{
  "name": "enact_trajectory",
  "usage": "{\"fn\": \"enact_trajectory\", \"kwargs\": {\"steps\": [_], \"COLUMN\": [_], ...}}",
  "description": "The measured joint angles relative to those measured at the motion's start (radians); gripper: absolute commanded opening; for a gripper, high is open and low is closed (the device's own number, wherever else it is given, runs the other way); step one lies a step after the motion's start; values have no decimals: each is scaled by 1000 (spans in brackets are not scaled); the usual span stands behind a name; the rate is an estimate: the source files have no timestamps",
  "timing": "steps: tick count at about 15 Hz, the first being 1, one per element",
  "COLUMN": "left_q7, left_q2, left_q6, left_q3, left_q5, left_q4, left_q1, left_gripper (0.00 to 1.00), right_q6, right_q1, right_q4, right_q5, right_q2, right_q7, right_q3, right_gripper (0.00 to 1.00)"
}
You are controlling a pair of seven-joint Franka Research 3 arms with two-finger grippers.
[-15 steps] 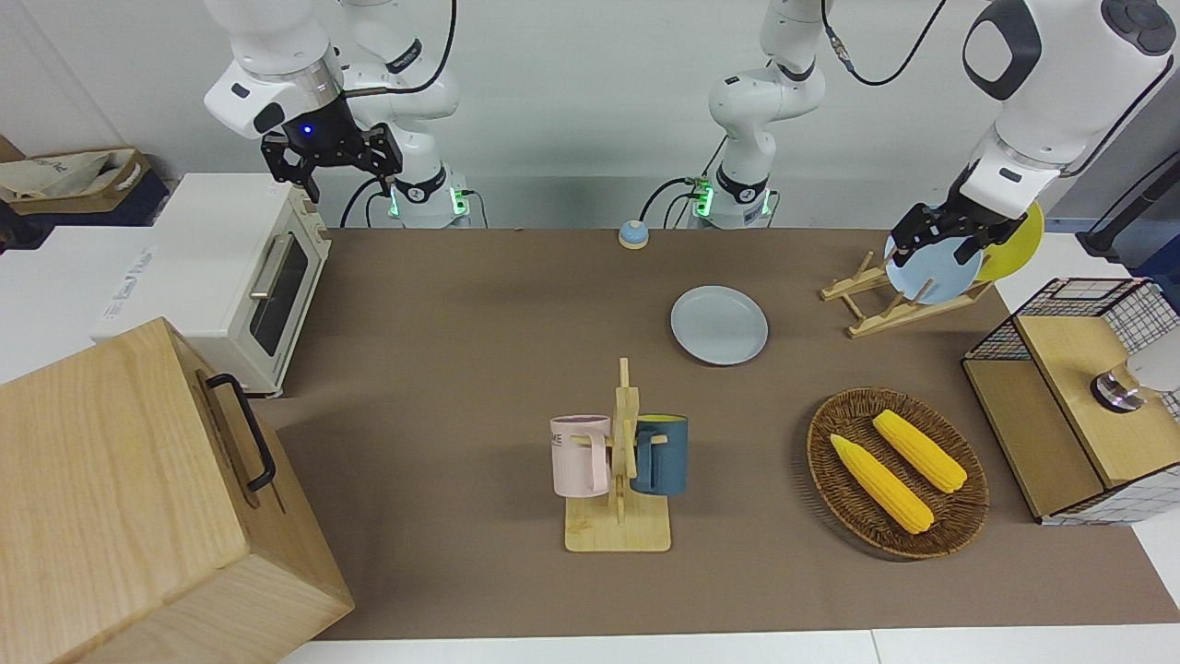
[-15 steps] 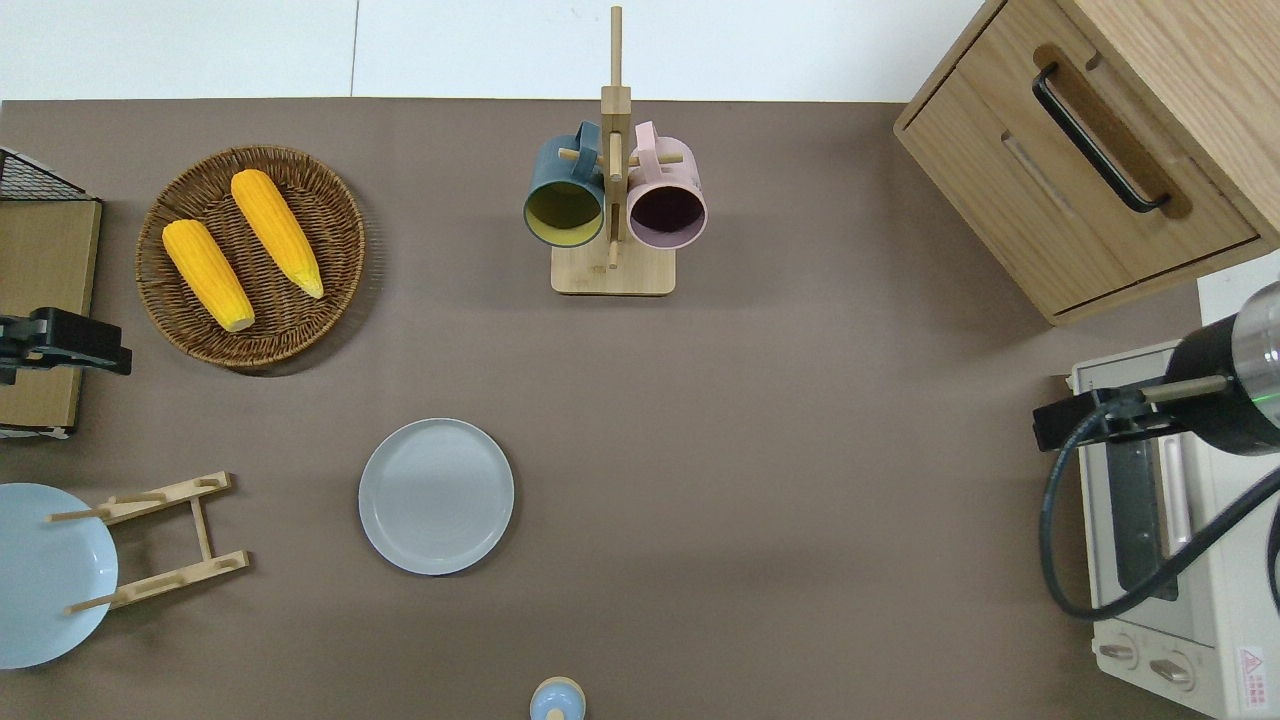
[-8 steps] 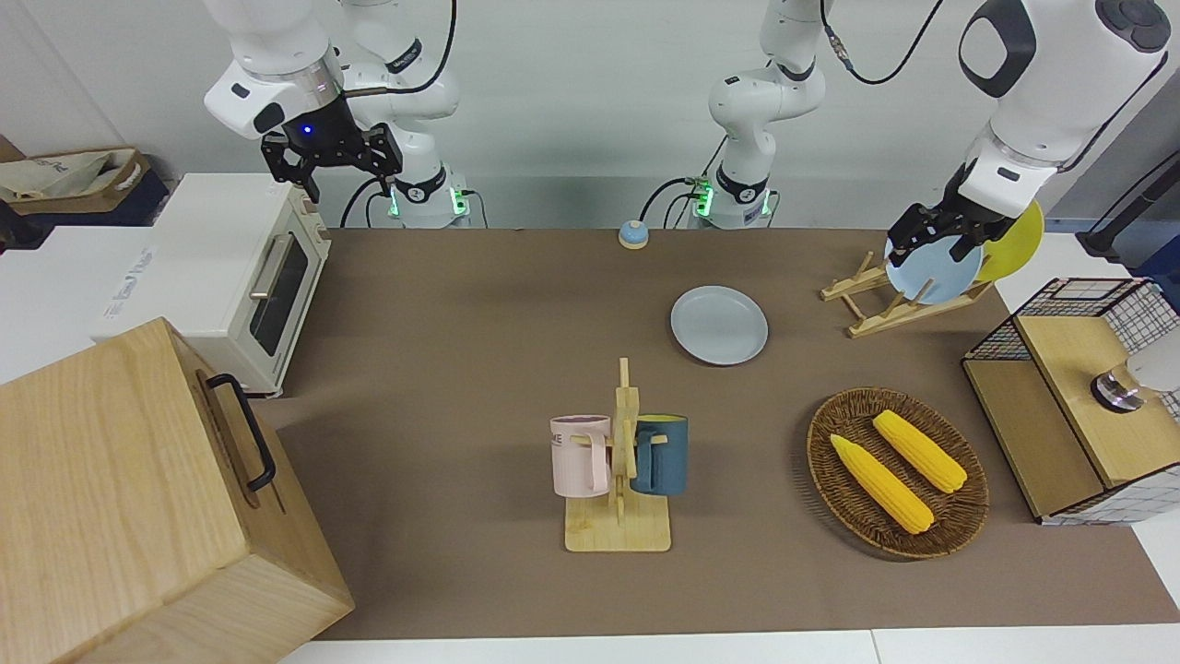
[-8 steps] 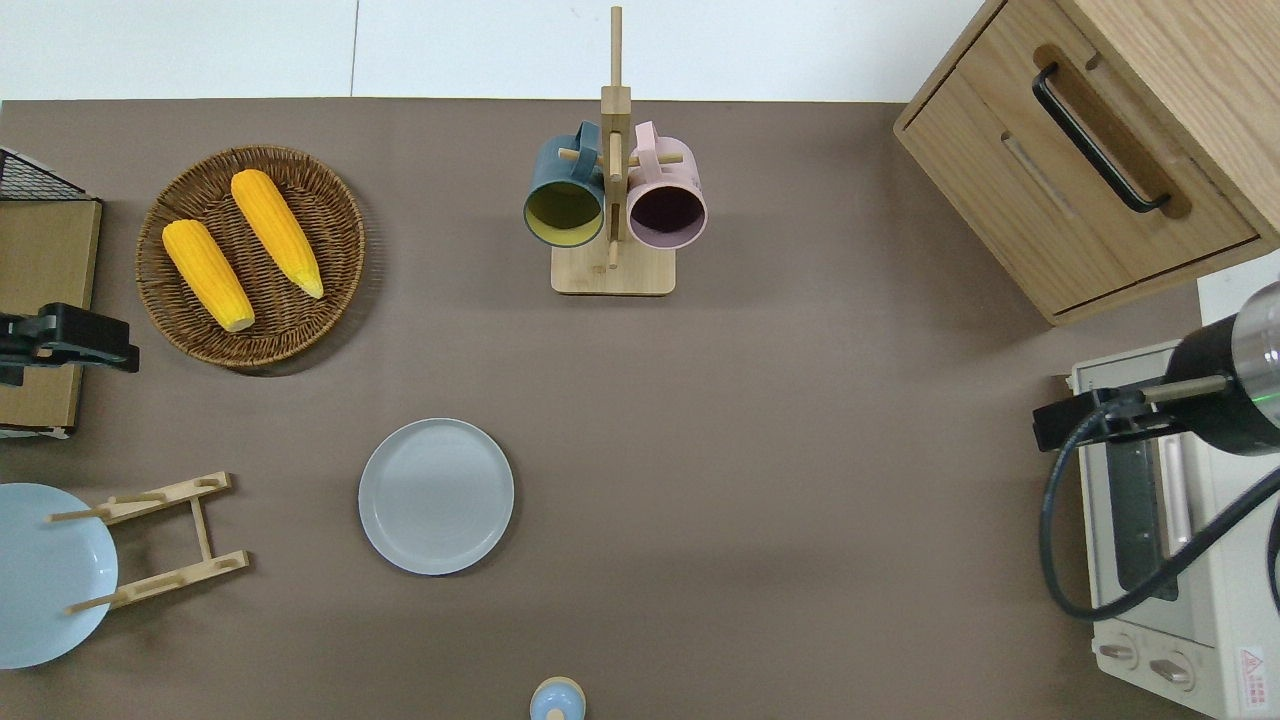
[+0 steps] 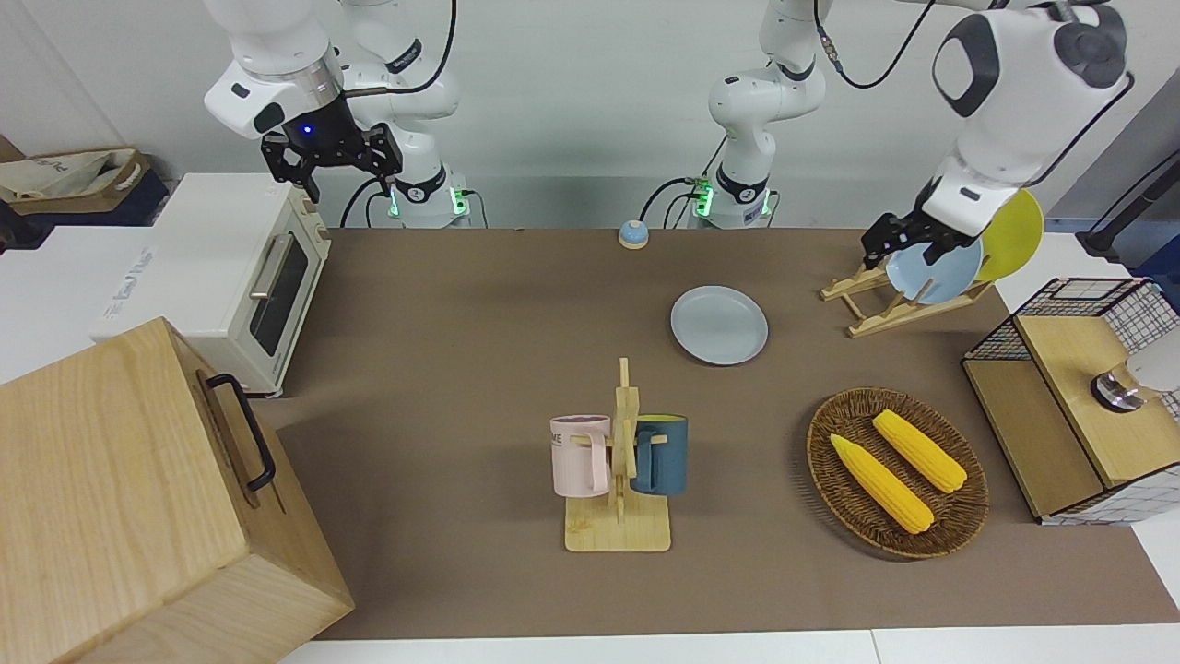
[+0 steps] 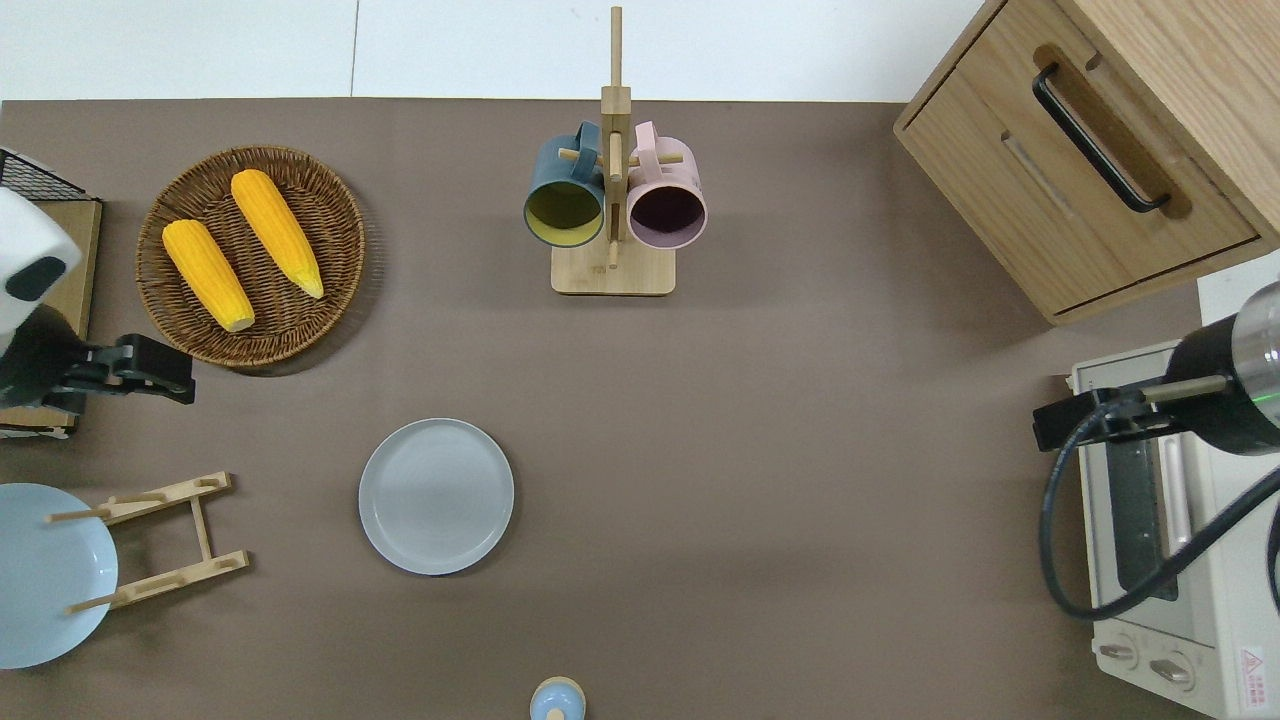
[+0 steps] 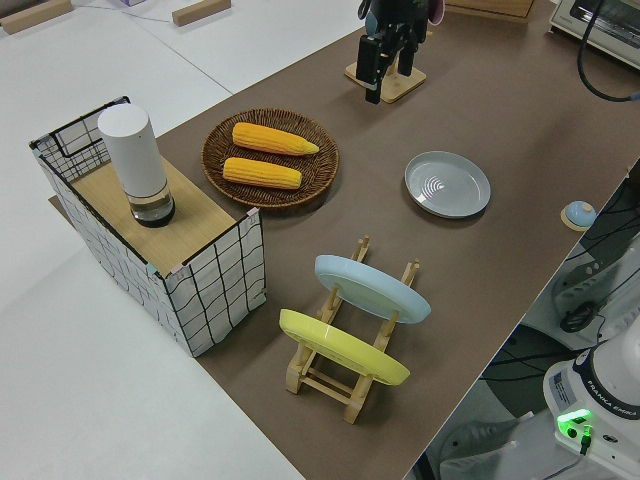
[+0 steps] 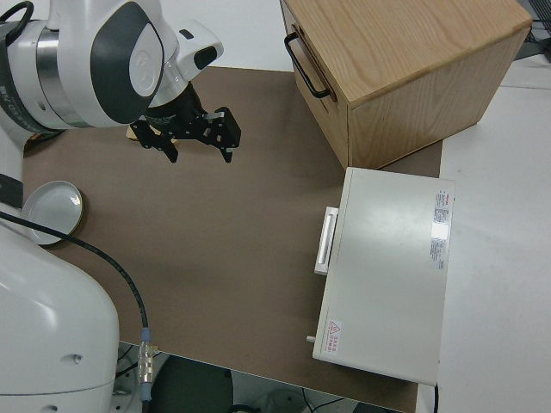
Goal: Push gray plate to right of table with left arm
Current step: 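Move the left gripper toward the edge of the light gray plate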
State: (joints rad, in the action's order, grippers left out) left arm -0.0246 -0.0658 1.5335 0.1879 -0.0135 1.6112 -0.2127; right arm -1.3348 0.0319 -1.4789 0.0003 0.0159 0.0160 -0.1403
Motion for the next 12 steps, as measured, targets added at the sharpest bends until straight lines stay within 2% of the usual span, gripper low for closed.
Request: {"fn": "enact_trajectory", "kwargs": {"steps": [6, 12], "left_q7": [-114, -170], "left_q2": [101, 114], "left_q6": [236, 523], "left_q3": [0, 3], "left_q5": [-1, 0], "left_q4": [337, 596], "left_q1": [57, 71], "left_gripper": [998, 998], "right_q6": [0, 0], "right_q1": [0, 0], "right_q4": [0, 0], "right_q5": [0, 0], "right_q2": [0, 0], "right_q7": [0, 0], "right_q3": [0, 0], "right_gripper": [983, 983]}}
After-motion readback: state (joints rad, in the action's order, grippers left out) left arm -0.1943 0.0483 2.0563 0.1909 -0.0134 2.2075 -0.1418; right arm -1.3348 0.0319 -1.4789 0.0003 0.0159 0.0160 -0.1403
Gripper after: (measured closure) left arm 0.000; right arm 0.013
